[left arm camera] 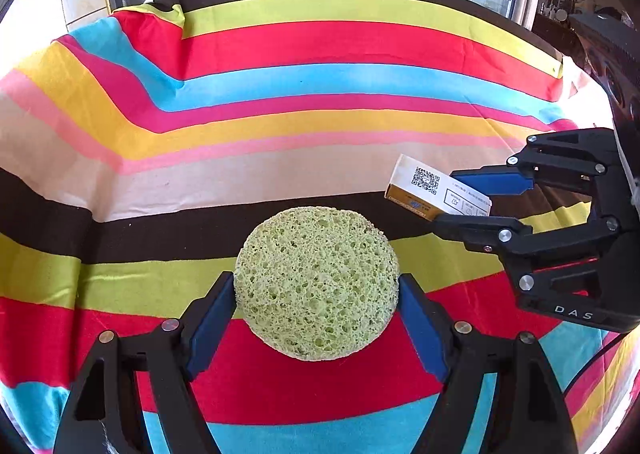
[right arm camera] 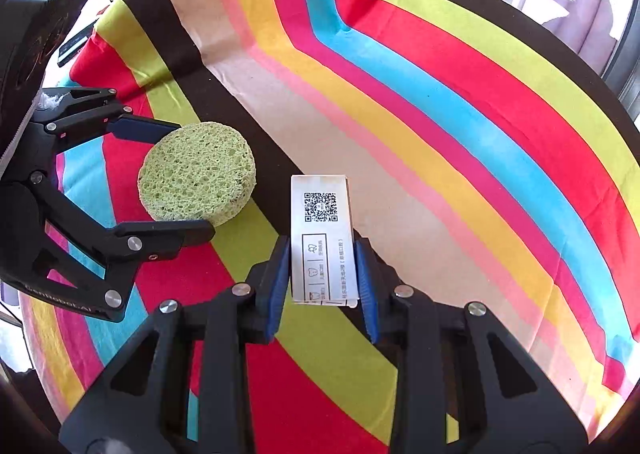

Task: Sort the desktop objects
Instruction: 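Carry the green sponge and QR-code box with both tools toward the bin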

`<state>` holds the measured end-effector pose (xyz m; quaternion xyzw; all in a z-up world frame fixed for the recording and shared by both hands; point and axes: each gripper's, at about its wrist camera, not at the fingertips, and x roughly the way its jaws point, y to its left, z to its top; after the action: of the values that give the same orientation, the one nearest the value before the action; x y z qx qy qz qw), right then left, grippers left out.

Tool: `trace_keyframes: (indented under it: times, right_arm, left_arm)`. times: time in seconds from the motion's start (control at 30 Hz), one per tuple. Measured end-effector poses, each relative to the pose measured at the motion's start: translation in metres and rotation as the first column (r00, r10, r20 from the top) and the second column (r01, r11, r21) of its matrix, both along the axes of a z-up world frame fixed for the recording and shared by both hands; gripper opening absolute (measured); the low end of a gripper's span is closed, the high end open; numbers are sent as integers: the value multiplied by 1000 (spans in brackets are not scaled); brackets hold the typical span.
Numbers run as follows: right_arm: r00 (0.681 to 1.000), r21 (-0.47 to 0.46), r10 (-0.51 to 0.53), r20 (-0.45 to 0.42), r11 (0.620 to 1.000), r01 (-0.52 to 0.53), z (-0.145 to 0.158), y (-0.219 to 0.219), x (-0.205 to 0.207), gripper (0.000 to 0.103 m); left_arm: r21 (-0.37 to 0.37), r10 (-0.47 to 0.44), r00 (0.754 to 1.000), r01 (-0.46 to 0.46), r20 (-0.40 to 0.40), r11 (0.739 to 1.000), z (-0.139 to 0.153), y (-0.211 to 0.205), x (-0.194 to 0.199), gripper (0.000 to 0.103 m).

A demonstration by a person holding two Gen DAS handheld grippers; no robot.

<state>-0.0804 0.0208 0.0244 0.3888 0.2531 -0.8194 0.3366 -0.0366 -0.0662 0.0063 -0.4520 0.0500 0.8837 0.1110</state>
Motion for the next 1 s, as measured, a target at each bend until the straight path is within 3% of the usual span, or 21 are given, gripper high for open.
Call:
trace_keyframes:
  times: [0.57,1.0]
  right_arm:
    - [1000,-33,-20,16,999,20,-3,21,96,35]
    - [999,-88,36,27,996,-34,-2,-8,157,35]
  left_arm:
    - [33,44,999,-43,-6,999,-2,-30,85,80]
    - [75,148,989,-148,6,986,-13,-75,155,80]
